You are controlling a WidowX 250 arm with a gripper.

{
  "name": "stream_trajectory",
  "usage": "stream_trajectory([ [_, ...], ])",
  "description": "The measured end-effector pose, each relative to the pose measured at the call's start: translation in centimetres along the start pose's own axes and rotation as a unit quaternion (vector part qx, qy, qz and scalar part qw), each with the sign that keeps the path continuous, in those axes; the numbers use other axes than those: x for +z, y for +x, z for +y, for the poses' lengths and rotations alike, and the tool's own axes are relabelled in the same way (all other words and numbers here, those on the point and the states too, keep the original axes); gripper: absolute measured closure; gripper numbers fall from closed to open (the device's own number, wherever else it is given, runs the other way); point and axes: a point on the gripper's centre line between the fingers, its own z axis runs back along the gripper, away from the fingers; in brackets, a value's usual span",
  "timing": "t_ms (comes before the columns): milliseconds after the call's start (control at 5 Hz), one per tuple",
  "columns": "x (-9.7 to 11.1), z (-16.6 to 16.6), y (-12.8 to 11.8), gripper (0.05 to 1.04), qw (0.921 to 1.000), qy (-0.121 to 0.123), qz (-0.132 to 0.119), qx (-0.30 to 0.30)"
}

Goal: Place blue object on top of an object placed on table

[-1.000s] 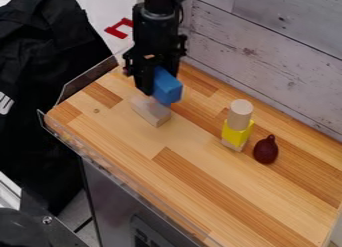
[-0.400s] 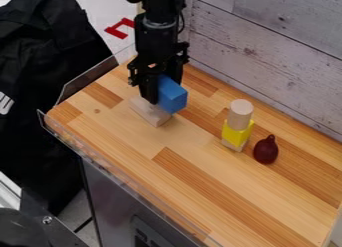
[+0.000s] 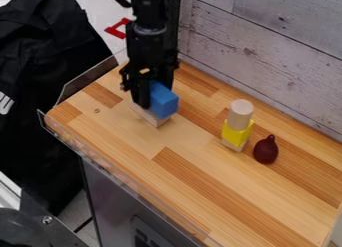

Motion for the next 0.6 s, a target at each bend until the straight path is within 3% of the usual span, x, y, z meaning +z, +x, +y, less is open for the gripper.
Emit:
stream_trajectory([
  [600, -0.18, -0.40, 0.53, 0.498, 1.0000, 0.002, 0.000, -0.001],
])
